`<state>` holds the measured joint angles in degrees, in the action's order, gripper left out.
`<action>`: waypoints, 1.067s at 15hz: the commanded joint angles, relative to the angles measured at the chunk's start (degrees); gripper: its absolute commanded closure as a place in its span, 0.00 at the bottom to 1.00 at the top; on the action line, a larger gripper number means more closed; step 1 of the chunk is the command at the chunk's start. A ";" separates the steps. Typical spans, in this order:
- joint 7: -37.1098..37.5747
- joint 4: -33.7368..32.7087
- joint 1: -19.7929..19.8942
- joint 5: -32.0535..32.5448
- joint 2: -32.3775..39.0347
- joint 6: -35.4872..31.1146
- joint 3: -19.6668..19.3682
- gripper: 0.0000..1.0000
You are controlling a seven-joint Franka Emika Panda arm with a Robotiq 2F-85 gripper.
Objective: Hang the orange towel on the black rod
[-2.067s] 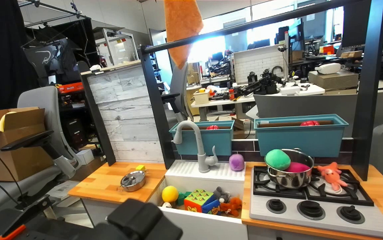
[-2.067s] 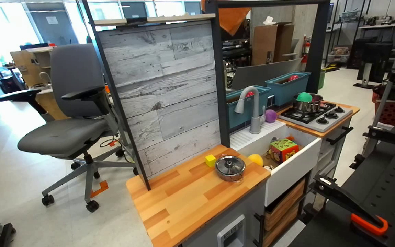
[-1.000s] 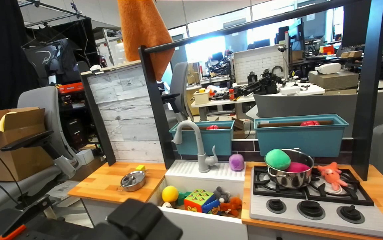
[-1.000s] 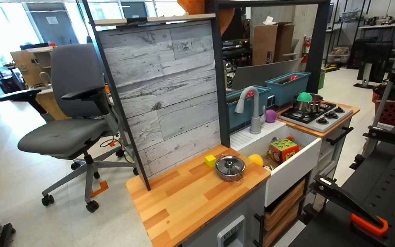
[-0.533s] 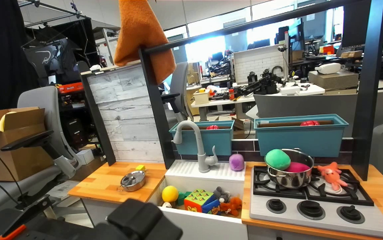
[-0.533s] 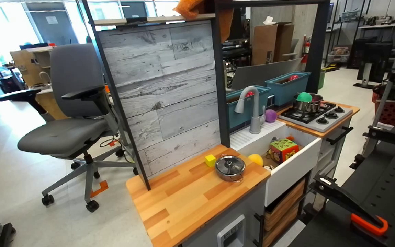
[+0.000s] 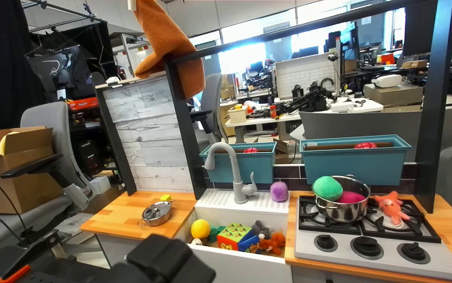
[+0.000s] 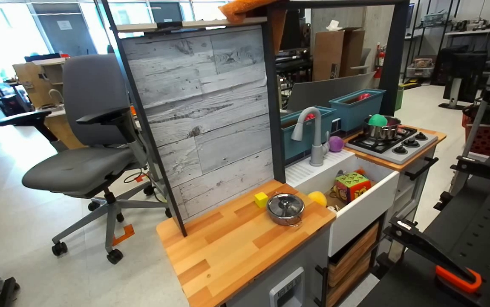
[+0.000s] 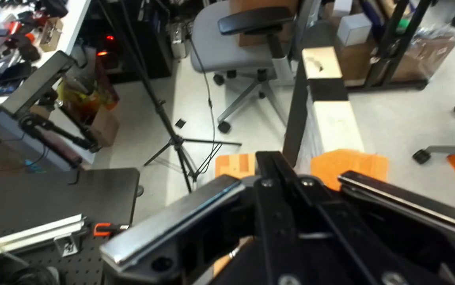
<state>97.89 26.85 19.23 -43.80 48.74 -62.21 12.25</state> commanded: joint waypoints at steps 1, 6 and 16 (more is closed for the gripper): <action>0.97 -1.22 -3.79 6.26 2.09 4.05 -4.48 0.99; 5.38 -1.26 -5.64 13.24 5.67 5.91 -6.64 0.99; 12.59 -3.18 -5.10 17.98 11.21 6.20 -6.86 0.71</action>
<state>109.09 27.28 14.02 -26.33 58.19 -57.53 5.01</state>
